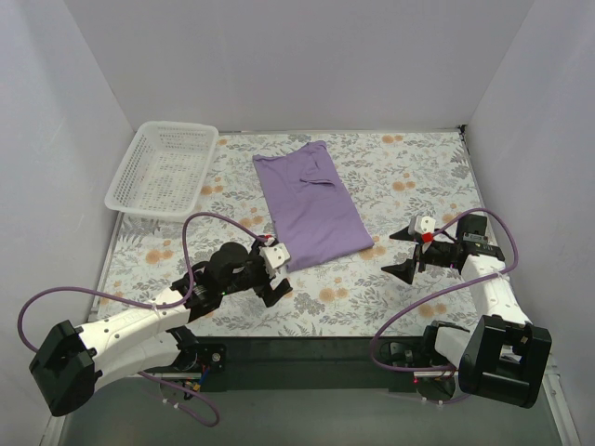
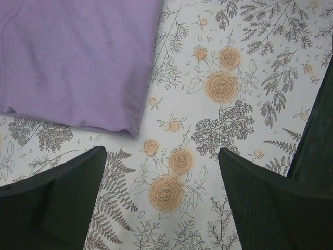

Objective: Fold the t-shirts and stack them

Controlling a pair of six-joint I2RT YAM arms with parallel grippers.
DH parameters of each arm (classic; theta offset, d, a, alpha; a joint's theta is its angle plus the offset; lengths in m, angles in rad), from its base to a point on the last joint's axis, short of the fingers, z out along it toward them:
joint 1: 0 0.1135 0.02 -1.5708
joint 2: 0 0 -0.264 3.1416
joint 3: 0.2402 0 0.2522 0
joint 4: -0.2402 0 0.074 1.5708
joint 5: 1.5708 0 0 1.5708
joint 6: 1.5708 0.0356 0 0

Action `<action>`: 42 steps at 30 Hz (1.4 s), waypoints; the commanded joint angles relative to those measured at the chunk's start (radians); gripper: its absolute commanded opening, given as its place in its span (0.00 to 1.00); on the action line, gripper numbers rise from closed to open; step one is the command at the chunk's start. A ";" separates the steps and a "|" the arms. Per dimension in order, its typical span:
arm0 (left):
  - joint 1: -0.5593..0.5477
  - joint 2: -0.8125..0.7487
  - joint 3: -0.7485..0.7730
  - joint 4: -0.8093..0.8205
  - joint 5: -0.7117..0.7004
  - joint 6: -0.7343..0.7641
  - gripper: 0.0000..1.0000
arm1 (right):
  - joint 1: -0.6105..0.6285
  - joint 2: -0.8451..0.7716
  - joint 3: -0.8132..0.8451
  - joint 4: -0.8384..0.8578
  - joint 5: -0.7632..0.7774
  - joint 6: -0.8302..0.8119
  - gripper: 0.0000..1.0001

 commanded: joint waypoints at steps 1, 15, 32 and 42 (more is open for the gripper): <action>-0.007 -0.002 -0.011 0.010 0.013 0.011 0.88 | -0.007 -0.005 -0.006 -0.012 -0.032 -0.015 0.98; -0.012 0.000 -0.011 0.013 0.022 0.022 0.89 | -0.007 -0.004 -0.008 -0.017 -0.034 -0.023 0.98; -0.022 0.357 0.028 0.332 -0.128 0.278 0.81 | 0.011 0.042 0.024 -0.054 0.021 -0.075 0.97; -0.022 0.356 0.019 0.418 -0.165 0.353 0.77 | 0.024 0.052 0.034 -0.077 0.031 -0.104 0.97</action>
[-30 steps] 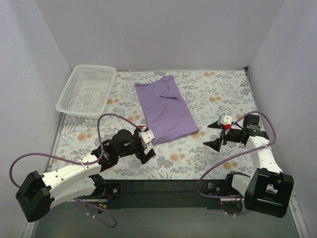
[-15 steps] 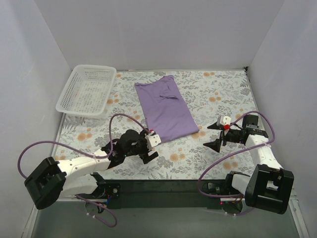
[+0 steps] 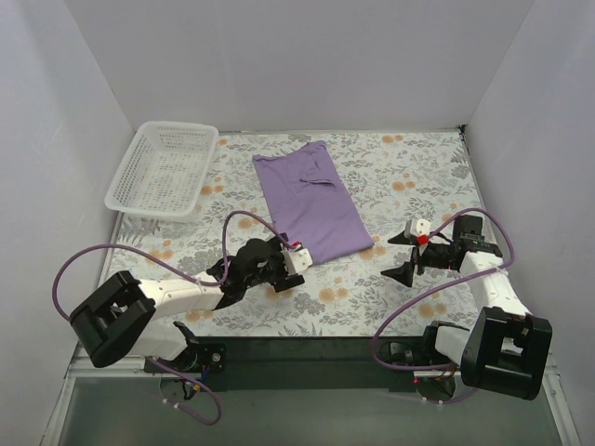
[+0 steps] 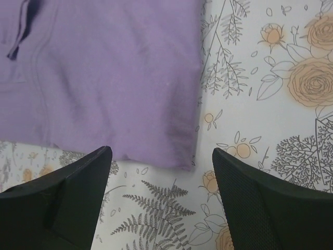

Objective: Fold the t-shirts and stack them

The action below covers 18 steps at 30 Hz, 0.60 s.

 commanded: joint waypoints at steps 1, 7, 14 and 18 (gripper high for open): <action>-0.003 -0.058 0.000 0.072 -0.024 0.057 0.77 | 0.012 0.011 0.033 -0.032 -0.005 -0.034 0.97; -0.003 0.022 0.043 0.028 0.006 0.100 0.71 | 0.058 0.028 0.048 -0.038 0.036 -0.048 0.95; -0.003 0.120 0.086 0.028 0.002 0.142 0.69 | 0.187 0.040 0.094 0.063 0.269 -0.066 0.91; -0.003 0.173 0.100 0.030 -0.011 0.157 0.60 | 0.315 0.107 0.154 0.112 0.452 -0.118 0.90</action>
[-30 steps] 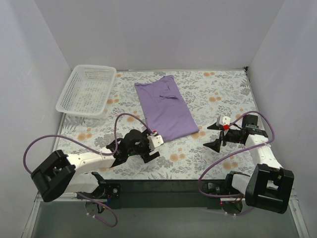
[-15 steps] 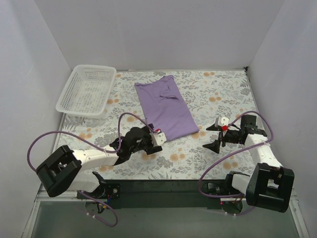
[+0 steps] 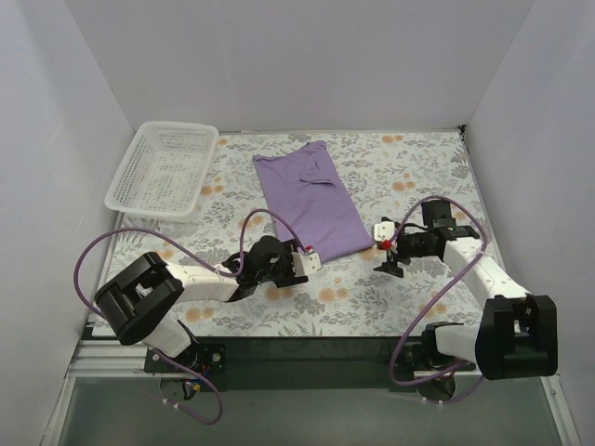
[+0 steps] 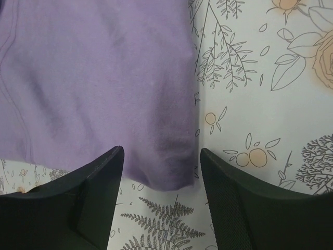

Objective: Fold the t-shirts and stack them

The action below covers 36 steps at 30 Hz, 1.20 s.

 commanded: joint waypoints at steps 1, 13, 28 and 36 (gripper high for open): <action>-0.003 0.023 0.042 0.007 -0.009 0.052 0.59 | 0.074 0.058 0.082 0.095 0.179 -0.062 0.89; -0.003 0.059 0.019 0.027 -0.017 0.039 0.36 | 0.205 0.312 0.171 0.236 0.337 -0.127 0.84; -0.003 0.039 -0.024 0.064 -0.015 -0.024 0.00 | 0.269 0.493 0.176 0.310 0.441 -0.081 0.15; -0.146 -0.162 -0.063 -0.108 0.051 -0.128 0.00 | 0.269 0.186 0.050 -0.055 0.358 -0.187 0.01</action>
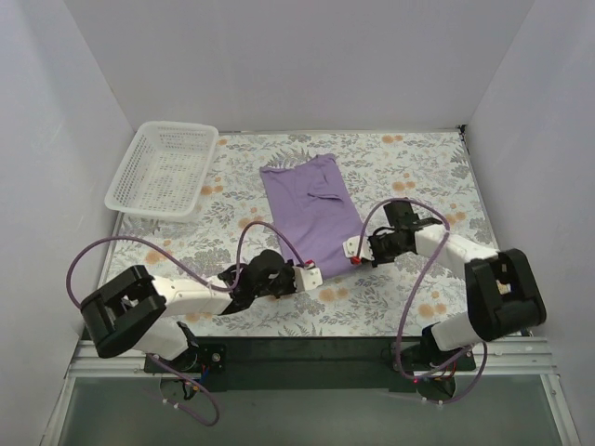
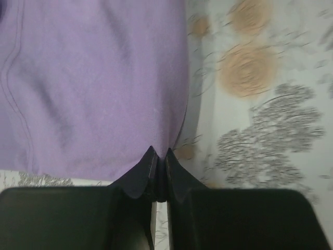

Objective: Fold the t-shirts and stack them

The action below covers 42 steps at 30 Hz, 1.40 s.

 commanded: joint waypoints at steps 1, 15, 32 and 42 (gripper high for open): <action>-0.093 -0.119 0.002 -0.135 0.086 -0.086 0.00 | 0.000 -0.193 -0.095 -0.356 -0.025 -0.112 0.01; -0.532 -0.193 0.062 -0.328 -0.003 -0.346 0.00 | -0.001 -0.745 -0.132 -0.717 -0.040 -0.070 0.01; 0.313 -0.153 0.158 -0.179 0.206 -0.442 0.00 | 0.025 0.376 0.872 -0.419 -0.309 0.439 0.01; 0.405 -0.062 0.157 -0.103 0.164 -0.477 0.00 | 0.028 0.587 1.020 -0.359 -0.200 0.568 0.01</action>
